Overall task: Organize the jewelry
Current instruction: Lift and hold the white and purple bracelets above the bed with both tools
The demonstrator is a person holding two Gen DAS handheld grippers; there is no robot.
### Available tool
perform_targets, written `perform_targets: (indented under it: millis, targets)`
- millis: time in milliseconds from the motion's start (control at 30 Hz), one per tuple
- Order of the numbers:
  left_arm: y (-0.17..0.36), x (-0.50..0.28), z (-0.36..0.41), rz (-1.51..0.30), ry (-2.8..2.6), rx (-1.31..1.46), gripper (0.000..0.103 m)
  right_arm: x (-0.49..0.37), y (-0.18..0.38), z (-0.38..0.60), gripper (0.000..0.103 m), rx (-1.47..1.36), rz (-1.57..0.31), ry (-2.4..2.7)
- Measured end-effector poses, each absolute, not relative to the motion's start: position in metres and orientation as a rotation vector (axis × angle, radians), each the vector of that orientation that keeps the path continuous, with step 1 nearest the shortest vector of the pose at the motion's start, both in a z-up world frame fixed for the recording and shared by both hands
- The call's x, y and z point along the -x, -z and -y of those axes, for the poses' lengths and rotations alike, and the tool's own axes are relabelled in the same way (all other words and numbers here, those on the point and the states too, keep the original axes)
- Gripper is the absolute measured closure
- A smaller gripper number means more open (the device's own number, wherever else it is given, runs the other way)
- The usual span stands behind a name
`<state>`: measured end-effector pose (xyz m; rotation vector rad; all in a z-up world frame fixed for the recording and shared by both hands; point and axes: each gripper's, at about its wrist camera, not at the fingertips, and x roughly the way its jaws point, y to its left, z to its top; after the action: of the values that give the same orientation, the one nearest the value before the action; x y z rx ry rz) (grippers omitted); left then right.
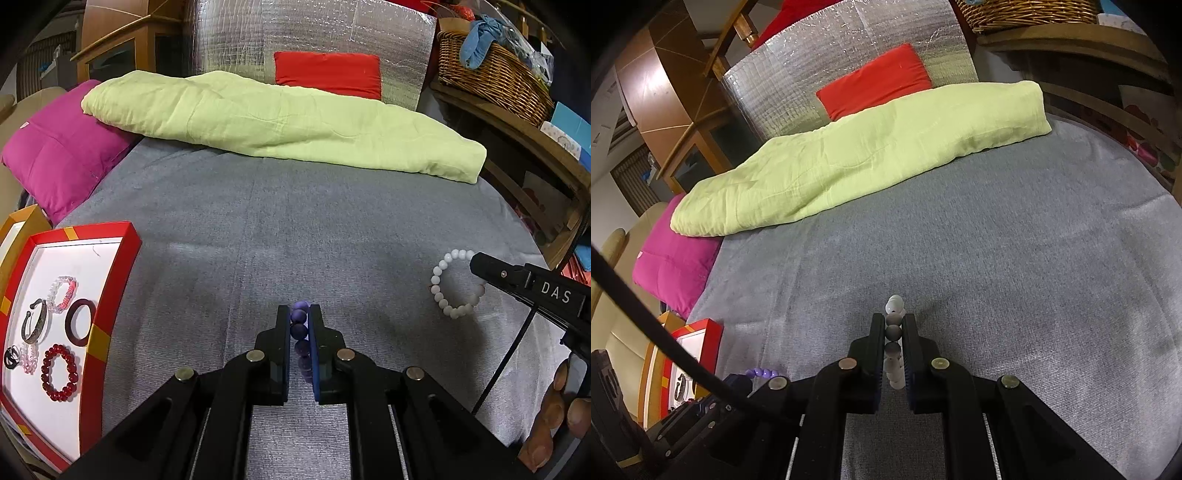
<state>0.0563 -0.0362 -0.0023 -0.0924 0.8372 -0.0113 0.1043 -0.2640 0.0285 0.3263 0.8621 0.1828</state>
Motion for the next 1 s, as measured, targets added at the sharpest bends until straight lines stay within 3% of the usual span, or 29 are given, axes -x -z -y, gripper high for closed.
perform_targets:
  millis: [1000]
  targets:
    - [0.0015, -0.054, 0.035, -0.83, -0.006, 0.08, 0.093, -0.1014, -0.0299, 0.2568, 0.093, -0.294, -0.851, -0.194]
